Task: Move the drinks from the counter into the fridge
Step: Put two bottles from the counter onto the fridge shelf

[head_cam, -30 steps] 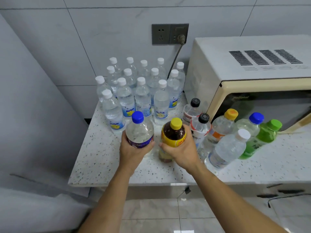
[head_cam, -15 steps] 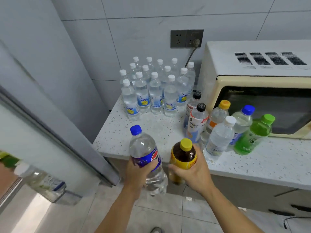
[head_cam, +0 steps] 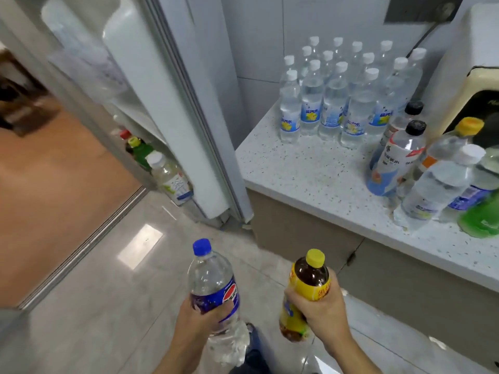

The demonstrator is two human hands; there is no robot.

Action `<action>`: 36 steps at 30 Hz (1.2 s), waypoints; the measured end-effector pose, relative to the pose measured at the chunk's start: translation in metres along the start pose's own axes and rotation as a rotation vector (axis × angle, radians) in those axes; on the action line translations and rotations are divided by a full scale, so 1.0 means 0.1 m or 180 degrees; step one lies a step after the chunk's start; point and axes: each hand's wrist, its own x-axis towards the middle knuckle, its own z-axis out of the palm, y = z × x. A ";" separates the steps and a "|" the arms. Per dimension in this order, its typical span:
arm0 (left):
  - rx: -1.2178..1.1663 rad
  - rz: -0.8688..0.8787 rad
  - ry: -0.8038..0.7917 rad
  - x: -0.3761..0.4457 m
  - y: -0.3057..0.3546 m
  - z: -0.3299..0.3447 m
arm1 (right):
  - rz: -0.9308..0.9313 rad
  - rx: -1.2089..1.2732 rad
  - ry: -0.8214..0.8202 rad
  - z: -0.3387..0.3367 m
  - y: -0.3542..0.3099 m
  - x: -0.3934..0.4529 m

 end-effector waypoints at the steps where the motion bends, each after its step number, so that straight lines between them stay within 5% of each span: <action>1: -0.0085 -0.0007 0.0096 -0.05 -0.02 -0.15 | -0.0016 0.0013 -0.0087 0.11 0.00 -0.04; 10: -0.0572 0.0243 0.0517 -0.30 0.02 -1.39 | -0.0169 -0.0208 -0.0734 1.35 -0.12 -0.36; 20: -0.0911 0.0305 0.1203 -0.06 0.21 -3.28 | -0.0252 -0.0430 -0.1121 3.66 -0.24 -0.82; 36: -0.0855 0.0564 0.1590 1.99 1.18 -4.89 | -0.0356 -0.0412 -0.1178 6.23 -0.55 0.41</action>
